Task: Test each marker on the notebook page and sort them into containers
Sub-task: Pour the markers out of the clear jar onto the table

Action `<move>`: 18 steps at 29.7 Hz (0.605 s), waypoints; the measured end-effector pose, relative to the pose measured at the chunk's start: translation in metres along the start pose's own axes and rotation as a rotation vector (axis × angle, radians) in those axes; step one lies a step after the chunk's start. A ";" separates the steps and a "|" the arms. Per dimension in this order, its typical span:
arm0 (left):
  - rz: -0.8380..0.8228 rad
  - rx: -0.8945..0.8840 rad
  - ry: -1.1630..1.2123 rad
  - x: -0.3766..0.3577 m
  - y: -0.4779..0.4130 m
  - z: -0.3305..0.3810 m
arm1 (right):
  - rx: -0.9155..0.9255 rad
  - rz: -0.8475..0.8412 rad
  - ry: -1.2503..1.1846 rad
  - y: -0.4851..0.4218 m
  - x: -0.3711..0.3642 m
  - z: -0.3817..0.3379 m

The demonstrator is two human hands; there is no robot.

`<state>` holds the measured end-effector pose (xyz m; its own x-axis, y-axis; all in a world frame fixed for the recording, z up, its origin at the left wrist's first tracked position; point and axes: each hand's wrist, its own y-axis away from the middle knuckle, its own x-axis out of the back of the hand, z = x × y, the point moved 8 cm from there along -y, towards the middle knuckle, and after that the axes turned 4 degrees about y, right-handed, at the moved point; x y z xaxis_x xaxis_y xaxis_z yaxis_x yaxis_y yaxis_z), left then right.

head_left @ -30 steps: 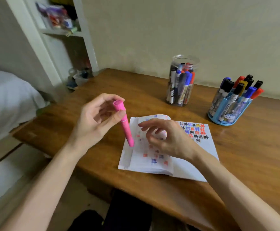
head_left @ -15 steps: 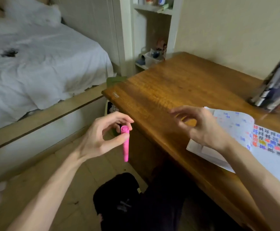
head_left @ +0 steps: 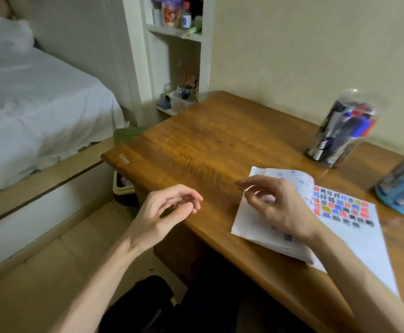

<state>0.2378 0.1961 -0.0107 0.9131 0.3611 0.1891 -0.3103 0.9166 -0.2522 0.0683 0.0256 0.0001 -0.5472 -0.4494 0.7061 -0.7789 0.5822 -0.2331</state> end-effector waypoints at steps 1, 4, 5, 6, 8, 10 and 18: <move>-0.022 -0.021 0.003 -0.014 -0.013 0.003 | -0.030 0.016 0.011 0.005 0.013 0.009; -0.062 -0.059 0.015 -0.048 -0.040 0.012 | -0.077 0.073 0.041 0.018 0.043 0.030; -0.087 -0.074 0.025 -0.063 -0.051 0.017 | -0.097 0.114 0.045 0.025 0.057 0.040; -0.116 -0.084 0.034 -0.078 -0.062 0.021 | -0.109 0.157 0.046 0.032 0.070 0.048; -0.179 -0.098 0.058 -0.107 -0.082 0.028 | -0.144 0.233 0.066 0.049 0.091 0.066; -0.224 -0.101 0.079 -0.135 -0.100 0.034 | -0.206 0.284 0.081 0.068 0.108 0.088; -0.264 -0.071 -0.023 -0.227 -0.154 0.042 | -0.444 0.629 0.145 0.118 0.170 0.150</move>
<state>0.0669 -0.0200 0.0245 0.9535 0.1157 0.2782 -0.0420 0.9654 -0.2575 -0.1620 -0.0836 -0.0078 -0.7756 0.1305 0.6176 -0.1231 0.9284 -0.3507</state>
